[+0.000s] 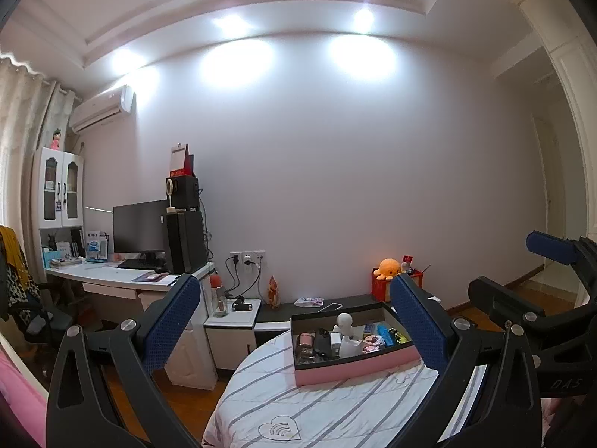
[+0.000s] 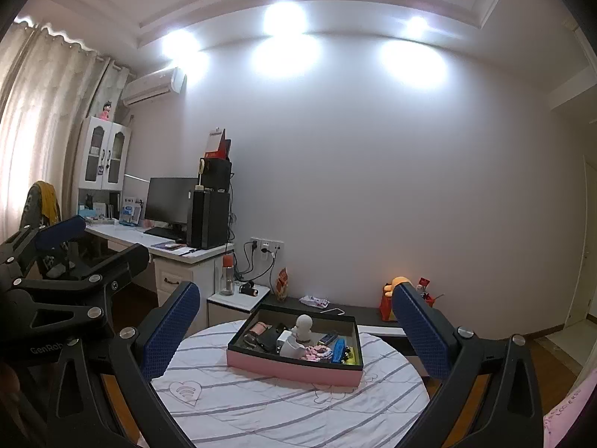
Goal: Organize rigid objects
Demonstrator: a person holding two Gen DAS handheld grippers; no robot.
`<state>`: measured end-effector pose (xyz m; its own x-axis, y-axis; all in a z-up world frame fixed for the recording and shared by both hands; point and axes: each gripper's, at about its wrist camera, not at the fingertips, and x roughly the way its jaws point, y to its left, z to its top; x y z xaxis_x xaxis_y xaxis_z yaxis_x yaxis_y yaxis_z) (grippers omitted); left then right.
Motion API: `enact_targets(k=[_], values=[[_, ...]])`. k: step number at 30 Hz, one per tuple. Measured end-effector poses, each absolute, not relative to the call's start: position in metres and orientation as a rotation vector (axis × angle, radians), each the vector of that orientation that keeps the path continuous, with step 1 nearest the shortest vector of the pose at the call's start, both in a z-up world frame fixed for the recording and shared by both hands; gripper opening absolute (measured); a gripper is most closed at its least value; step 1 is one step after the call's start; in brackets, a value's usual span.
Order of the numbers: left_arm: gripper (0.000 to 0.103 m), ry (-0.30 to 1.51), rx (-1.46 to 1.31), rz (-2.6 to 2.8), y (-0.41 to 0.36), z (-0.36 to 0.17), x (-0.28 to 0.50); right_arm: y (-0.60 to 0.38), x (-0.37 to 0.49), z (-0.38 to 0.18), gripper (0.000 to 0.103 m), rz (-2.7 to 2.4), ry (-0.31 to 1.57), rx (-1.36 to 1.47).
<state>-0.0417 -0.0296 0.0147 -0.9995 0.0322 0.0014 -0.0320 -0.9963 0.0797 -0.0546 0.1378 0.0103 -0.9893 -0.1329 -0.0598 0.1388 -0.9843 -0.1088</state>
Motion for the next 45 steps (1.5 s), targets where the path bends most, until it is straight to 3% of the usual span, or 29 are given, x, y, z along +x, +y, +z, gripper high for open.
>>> enact_targets(k=[45], values=[[0.103, 0.13, -0.045, 3.116, -0.022, 0.062, -0.094, 0.145, -0.106, 0.058, 0.103, -3.03, 0.181, 0.116]])
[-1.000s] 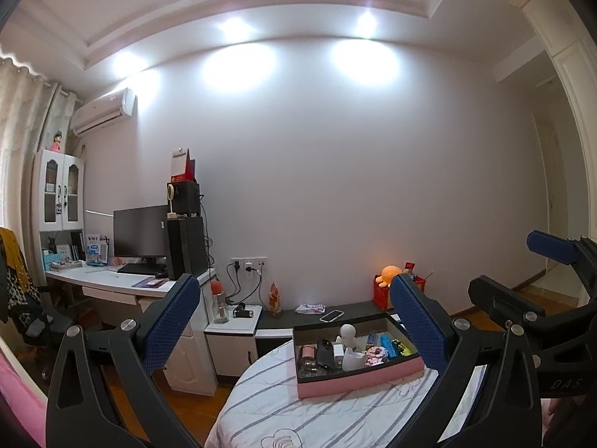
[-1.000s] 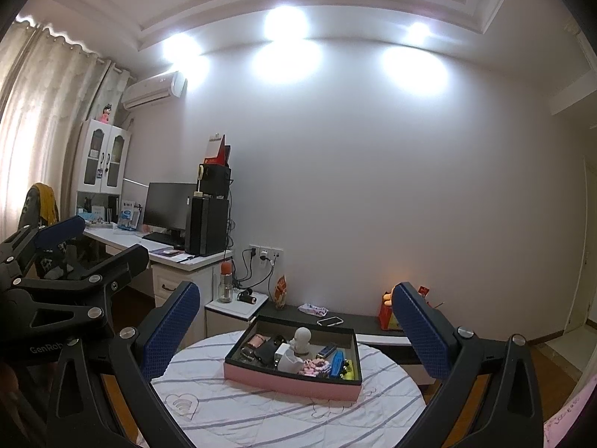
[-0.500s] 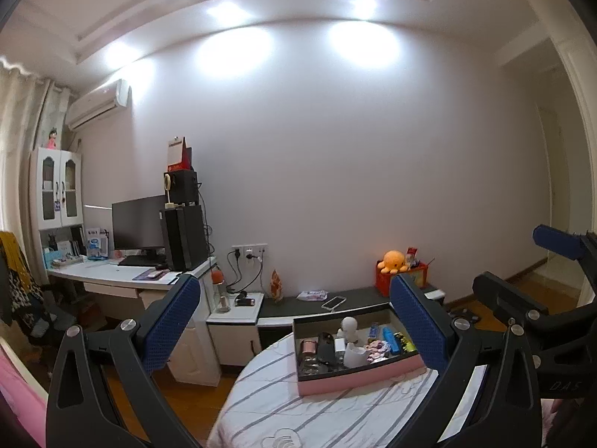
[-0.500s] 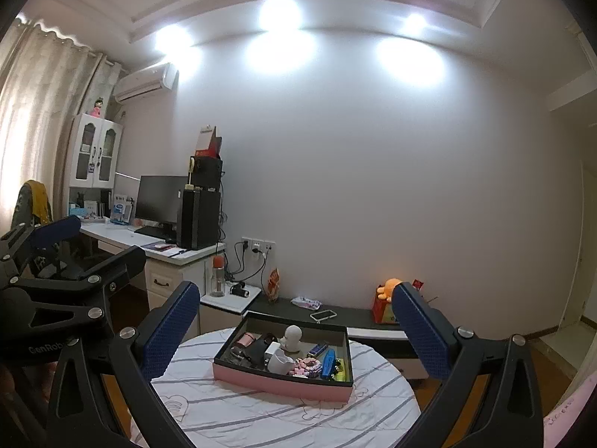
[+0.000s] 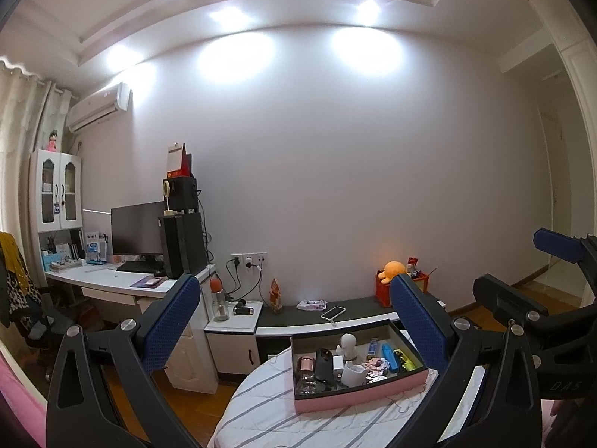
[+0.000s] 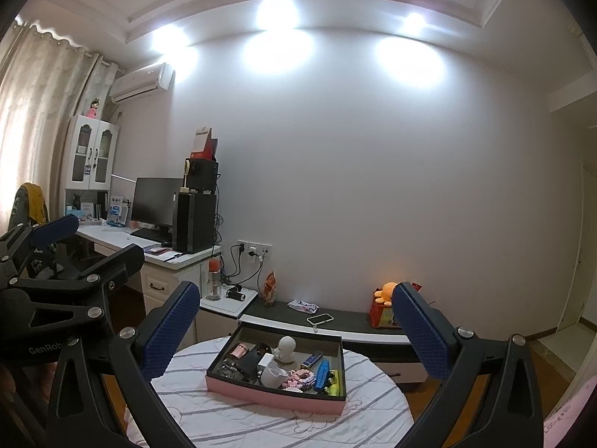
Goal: Organize rigid objects
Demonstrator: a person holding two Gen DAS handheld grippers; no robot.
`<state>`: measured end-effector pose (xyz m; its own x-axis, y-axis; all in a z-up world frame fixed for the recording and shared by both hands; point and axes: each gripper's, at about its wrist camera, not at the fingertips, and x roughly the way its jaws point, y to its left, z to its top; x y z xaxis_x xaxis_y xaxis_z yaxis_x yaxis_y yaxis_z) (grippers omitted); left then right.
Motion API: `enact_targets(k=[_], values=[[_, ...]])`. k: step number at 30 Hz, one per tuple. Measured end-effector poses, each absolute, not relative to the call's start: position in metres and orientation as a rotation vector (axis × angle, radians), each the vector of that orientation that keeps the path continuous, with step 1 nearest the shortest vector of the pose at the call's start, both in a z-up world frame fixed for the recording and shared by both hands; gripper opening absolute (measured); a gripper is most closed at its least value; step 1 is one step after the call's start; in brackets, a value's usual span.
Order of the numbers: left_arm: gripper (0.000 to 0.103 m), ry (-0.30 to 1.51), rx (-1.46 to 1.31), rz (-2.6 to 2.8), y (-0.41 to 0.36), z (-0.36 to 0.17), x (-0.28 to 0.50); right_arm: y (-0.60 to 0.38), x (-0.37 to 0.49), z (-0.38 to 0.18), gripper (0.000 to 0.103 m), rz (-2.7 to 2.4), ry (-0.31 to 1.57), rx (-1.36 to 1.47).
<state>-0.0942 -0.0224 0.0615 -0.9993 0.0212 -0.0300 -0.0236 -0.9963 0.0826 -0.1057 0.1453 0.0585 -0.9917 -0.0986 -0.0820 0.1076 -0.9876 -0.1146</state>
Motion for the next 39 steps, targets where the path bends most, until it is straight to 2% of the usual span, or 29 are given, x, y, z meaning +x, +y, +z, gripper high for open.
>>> enact_targets(k=[39], values=[[0.103, 0.111, -0.004, 3.15, -0.031, 0.063, -0.092, 0.134, -0.108, 0.058, 0.103, -3.031, 0.221, 0.103]])
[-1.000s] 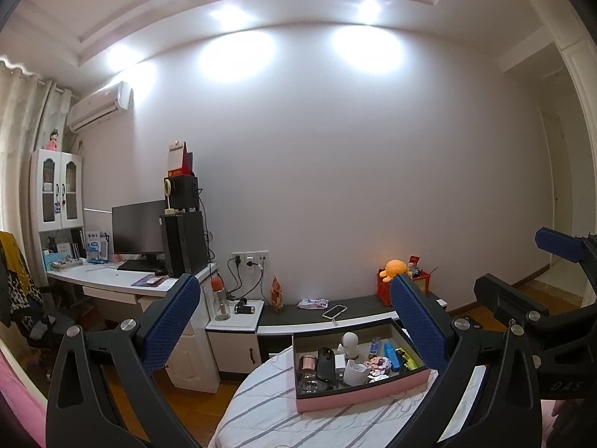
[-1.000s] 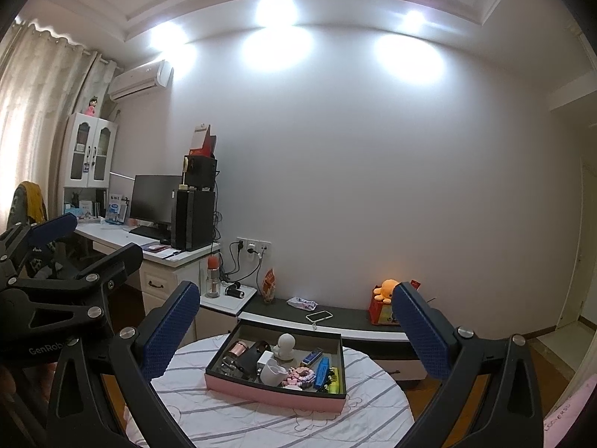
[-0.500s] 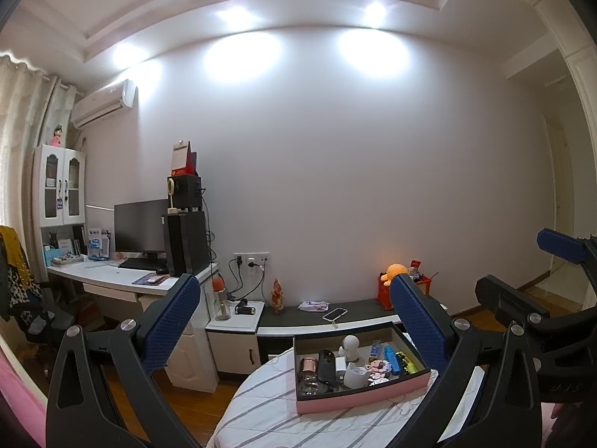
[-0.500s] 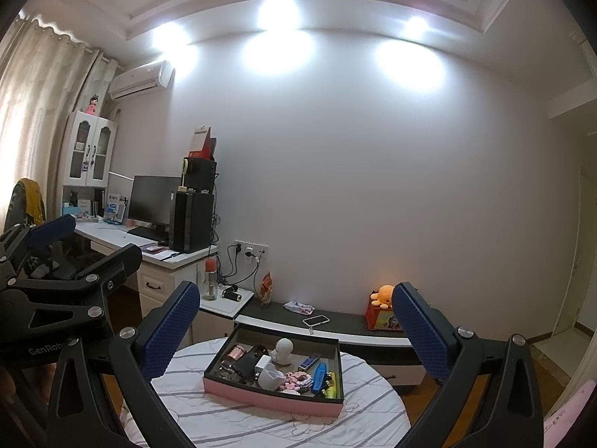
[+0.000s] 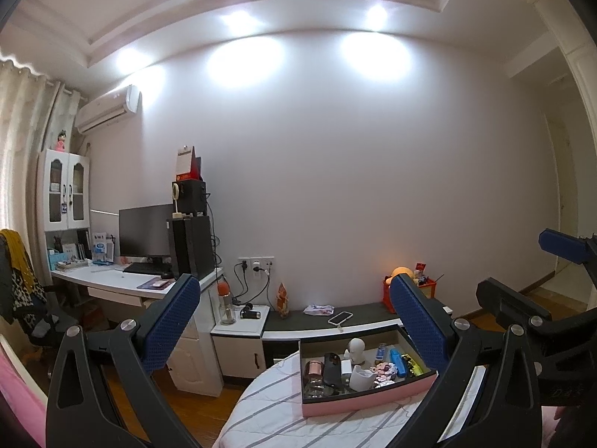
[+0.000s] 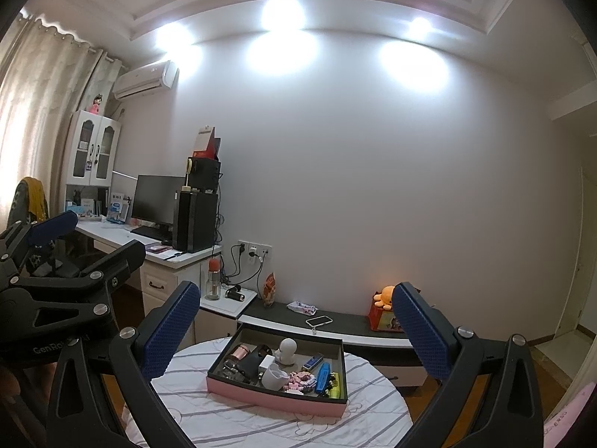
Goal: Organize rigid objects
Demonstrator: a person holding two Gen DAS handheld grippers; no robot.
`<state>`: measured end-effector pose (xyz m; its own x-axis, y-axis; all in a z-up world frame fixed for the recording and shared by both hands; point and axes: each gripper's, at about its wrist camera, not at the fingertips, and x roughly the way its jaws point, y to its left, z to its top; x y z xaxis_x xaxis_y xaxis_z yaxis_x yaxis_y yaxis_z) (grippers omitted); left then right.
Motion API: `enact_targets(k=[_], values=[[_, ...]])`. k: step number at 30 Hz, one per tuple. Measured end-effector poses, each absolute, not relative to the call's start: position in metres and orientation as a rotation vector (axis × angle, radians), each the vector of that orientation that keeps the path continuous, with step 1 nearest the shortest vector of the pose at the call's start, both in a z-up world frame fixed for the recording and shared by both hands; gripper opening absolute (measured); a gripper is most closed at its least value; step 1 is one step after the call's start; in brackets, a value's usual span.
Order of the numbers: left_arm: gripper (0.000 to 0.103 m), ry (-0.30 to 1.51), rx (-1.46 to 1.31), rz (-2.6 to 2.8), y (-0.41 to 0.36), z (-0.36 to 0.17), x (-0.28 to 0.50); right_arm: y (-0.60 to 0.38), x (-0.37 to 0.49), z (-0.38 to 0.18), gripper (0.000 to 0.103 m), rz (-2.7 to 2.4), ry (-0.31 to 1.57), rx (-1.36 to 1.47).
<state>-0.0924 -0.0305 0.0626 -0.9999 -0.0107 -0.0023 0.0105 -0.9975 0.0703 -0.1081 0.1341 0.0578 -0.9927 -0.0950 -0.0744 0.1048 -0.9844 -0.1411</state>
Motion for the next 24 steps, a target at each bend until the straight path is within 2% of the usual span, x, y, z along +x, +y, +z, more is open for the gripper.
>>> enact_targets(k=[24], values=[[0.103, -0.116, 0.017, -3.122, -0.0335, 0.0631, -0.0935, 0.131, -0.1098, 0.057, 0.103, -3.028, 0.239, 0.111]])
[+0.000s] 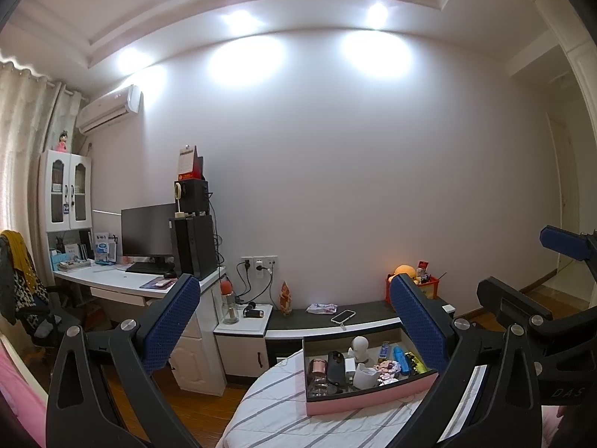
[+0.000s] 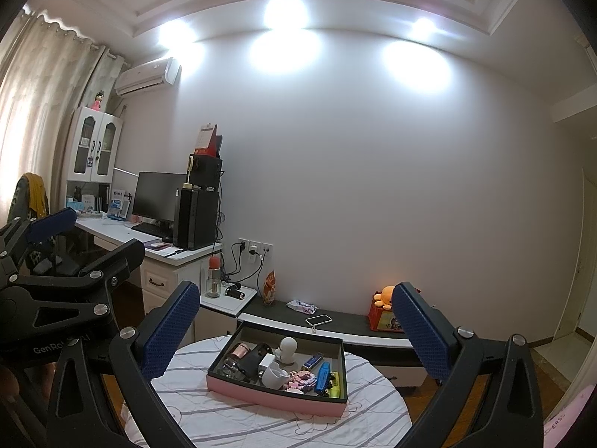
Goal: Organize rigid objects
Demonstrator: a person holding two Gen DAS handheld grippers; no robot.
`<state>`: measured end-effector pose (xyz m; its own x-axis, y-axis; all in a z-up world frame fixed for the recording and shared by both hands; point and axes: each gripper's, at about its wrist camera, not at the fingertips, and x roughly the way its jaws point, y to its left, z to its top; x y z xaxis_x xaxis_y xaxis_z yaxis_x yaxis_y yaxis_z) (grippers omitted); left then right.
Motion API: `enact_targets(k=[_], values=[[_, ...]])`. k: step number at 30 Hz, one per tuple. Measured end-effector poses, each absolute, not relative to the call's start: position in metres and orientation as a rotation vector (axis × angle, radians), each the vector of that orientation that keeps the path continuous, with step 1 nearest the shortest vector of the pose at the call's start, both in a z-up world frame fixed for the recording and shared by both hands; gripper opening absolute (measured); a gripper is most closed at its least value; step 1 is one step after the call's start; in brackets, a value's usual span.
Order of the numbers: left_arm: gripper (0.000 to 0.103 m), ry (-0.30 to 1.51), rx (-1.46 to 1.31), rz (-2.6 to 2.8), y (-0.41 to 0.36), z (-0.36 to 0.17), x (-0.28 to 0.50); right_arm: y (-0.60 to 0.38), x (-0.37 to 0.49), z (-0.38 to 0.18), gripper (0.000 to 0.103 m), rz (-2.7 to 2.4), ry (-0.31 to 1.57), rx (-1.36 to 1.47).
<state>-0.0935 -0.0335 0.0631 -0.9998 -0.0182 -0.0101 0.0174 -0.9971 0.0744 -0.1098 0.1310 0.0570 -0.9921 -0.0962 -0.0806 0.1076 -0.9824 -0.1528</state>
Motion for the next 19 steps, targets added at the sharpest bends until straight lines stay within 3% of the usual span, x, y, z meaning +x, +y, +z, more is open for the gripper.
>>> enact_targets(k=[19], values=[[0.103, -0.122, 0.034, -3.119, -0.0354, 0.0615, -0.0935, 0.1319, -0.1094, 0.0561, 0.103, -3.029, 0.251, 0.123]])
